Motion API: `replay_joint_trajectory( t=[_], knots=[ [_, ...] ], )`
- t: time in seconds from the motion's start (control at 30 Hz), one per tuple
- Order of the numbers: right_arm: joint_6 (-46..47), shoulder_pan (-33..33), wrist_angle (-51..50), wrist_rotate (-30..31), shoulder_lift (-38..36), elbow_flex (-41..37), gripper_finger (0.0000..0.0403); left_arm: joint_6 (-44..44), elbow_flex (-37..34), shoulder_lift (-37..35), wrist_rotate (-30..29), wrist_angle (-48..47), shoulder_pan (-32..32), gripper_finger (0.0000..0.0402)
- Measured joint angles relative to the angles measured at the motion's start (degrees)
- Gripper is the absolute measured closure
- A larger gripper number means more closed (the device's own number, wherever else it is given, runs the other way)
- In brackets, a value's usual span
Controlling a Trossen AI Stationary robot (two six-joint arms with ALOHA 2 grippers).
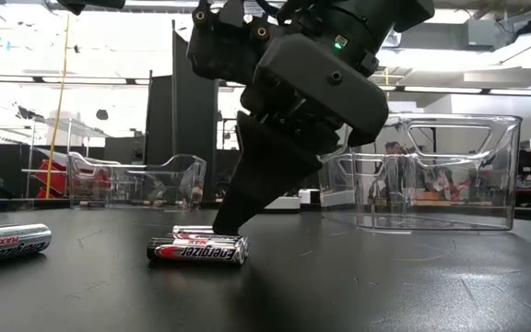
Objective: Sort batteries
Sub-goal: Put the silver battery into the bottom transparent bin
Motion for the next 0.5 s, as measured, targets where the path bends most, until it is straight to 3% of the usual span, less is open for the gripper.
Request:
replay_joint_trajectory(
  t=[0.5],
  knots=[
    [-3.33,-0.30,-3.52,-0.25,-0.72,3.07,0.0399,-0.99,-0.04,0.00,0.13,0.04,0.00,0.0388]
  ],
)
